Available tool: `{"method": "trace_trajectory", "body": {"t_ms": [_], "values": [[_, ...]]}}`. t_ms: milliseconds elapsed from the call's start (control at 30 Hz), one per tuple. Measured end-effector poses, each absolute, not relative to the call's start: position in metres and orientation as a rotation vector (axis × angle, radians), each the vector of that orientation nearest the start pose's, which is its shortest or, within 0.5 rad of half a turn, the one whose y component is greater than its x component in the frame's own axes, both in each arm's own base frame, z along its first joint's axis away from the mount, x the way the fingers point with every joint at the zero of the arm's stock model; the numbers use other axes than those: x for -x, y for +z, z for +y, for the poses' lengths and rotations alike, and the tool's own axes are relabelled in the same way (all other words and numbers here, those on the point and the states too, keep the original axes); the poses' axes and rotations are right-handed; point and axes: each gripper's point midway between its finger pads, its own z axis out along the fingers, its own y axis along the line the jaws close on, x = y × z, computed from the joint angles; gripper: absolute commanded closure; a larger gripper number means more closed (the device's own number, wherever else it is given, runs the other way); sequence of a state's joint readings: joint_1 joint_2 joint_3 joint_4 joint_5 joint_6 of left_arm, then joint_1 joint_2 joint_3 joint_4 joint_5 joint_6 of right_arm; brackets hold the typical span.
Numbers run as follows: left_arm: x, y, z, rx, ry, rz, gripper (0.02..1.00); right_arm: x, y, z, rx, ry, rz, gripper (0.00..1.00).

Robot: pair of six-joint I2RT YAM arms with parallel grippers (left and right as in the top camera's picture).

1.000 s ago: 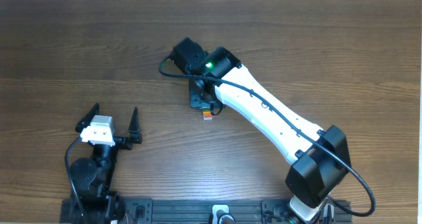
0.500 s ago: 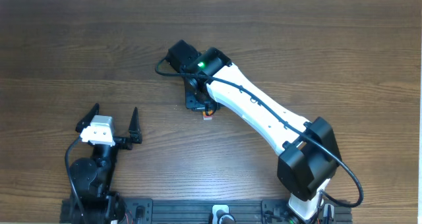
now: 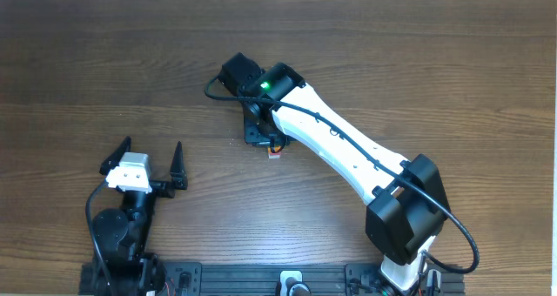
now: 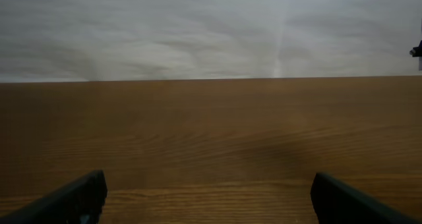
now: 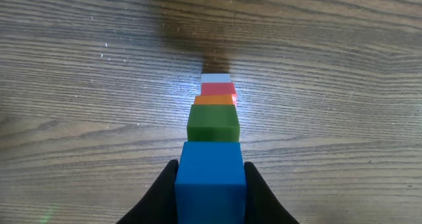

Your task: Stack Cubes

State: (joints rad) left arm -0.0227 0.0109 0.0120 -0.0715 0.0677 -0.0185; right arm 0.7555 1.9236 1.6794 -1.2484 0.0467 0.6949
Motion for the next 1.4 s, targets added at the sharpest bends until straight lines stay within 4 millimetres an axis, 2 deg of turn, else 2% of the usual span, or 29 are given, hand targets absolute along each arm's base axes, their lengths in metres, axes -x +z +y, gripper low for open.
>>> {"method": "trace_trajectory", "body": {"t_ms": [800, 900, 1067, 1400], "values": [[-0.246, 0.159, -0.017, -0.055, -0.087, 1.641, 0.018, -0.287, 0.108, 0.258, 0.083, 0.015, 3.052, 0.98], [-0.246, 0.159, -0.017, -0.055, -0.087, 1.641, 0.018, -0.287, 0.108, 0.258, 0.083, 0.015, 3.052, 0.906], [-0.246, 0.159, -0.017, -0.055, -0.087, 1.641, 0.018, -0.287, 0.108, 0.258, 0.076, 0.015, 3.052, 0.689], [-0.246, 0.159, -0.017, -0.055, -0.087, 1.641, 0.018, -0.288, 0.103, 0.258, 0.076, -0.003, 3.06, 0.557]]}}
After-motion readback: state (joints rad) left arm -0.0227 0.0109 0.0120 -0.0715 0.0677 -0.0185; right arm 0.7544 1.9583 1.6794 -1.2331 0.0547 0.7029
